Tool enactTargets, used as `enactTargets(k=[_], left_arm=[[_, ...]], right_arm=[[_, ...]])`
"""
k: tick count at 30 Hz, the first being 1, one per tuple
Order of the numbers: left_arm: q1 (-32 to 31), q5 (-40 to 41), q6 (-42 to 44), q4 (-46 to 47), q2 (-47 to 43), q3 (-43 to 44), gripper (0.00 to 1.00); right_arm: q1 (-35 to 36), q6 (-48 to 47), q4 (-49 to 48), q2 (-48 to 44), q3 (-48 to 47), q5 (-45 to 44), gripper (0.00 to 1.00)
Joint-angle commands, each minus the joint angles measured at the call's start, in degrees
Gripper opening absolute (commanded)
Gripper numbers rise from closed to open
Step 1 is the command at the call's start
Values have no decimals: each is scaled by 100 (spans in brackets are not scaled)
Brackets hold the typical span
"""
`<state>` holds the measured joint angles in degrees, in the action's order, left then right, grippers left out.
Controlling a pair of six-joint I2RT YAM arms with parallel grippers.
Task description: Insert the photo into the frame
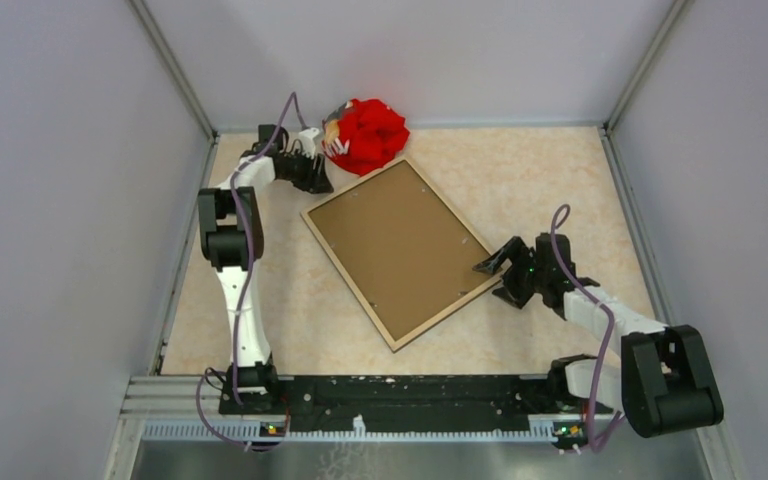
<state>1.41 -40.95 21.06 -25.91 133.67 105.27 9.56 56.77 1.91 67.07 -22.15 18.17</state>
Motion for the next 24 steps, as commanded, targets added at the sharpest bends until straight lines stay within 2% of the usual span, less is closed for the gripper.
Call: enactTargets(k=[1,7,14,19,24], left_arm=[[-21,-281,-146,-349,111,118,48],[-40,-787,225,-1004,-69,-133,38],[-76,-940,1250,-1703,-927,-1282,37],[-62,-791,1789,-2188,-1333,-1923,37],[-63,-584,2051,-2171,-1647,-2537,28]], right_arm=[[-33,-29,-90,-121,137,-61,84],[-29,-36,-94,-94,72,-88,84],[-117,-270,70,220,-382,-102,85],[-171,-430,99,639,-626,65,85],[-208,-514,83,941,-898,111,85]])
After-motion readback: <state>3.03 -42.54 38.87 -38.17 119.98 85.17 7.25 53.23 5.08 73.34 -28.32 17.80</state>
